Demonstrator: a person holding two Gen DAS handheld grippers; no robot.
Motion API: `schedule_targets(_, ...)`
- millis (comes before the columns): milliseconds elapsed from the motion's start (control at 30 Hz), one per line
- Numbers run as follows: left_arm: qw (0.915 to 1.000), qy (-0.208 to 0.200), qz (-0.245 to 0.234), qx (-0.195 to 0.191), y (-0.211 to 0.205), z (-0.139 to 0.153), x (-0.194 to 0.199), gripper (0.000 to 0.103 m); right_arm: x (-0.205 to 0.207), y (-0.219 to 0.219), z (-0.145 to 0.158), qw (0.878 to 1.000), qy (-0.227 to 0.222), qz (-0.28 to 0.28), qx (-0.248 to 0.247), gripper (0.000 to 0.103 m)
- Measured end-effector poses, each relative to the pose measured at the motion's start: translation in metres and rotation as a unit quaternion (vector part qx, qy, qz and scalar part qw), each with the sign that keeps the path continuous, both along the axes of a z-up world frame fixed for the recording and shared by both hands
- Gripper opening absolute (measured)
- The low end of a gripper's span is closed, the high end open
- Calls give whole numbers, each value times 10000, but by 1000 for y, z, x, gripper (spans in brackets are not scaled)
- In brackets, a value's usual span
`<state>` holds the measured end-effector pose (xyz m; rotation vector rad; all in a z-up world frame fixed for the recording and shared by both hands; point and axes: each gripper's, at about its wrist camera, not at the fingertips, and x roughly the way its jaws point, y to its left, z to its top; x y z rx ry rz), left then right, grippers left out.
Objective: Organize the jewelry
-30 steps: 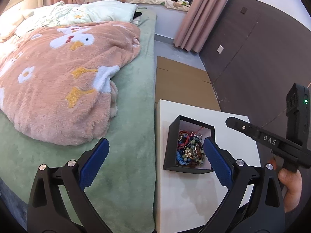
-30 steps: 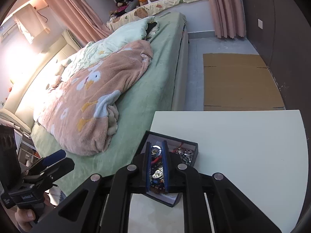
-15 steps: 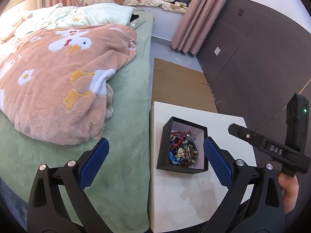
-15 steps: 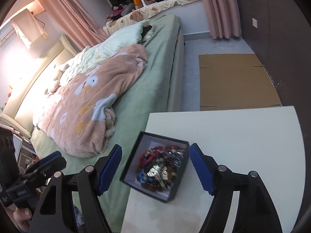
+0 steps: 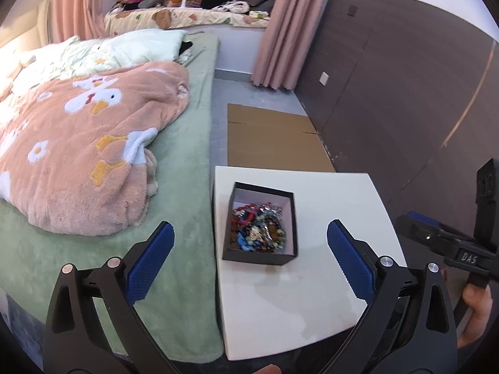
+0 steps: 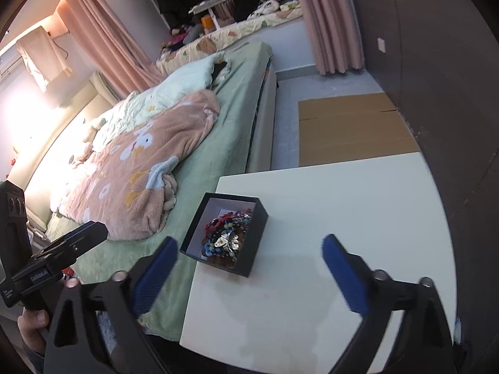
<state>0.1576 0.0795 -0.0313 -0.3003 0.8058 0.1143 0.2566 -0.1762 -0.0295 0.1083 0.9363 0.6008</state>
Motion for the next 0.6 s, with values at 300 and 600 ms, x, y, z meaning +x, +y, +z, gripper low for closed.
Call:
schedule_targets(300, 9993, -111, -321, 132, -40, 13, -27, 98, -40, -51, 15, 9991, -182, -369, 32, 95)
schedule_targets(600, 9981, -211, -512, 264, -63, 27, -63, 98, -80, -86, 21, 9980, -247, -574, 22, 95)
